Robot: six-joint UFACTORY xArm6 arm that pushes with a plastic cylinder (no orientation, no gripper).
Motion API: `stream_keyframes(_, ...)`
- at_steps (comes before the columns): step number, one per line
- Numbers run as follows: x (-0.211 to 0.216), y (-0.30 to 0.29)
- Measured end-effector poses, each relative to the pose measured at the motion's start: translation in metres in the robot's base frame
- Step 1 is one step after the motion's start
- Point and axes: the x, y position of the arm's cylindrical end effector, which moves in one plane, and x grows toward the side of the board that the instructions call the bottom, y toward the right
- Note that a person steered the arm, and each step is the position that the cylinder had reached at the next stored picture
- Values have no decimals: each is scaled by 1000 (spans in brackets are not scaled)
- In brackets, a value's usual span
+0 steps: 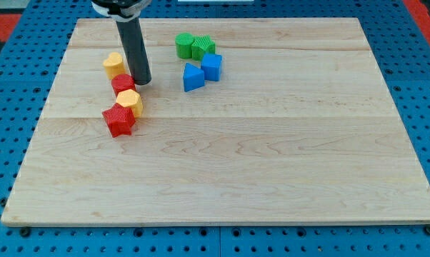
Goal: Push the blue triangle into blue cube
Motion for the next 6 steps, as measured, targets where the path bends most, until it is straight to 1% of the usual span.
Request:
stream_keyframes(1,-27,15)
stream_keyframes(2,-78,-3)
stream_keyframes(3,-65,-36)
stream_keyframes(4,9,-14)
stream_keyframes(5,21,63)
stream_keyframes(6,19,117)
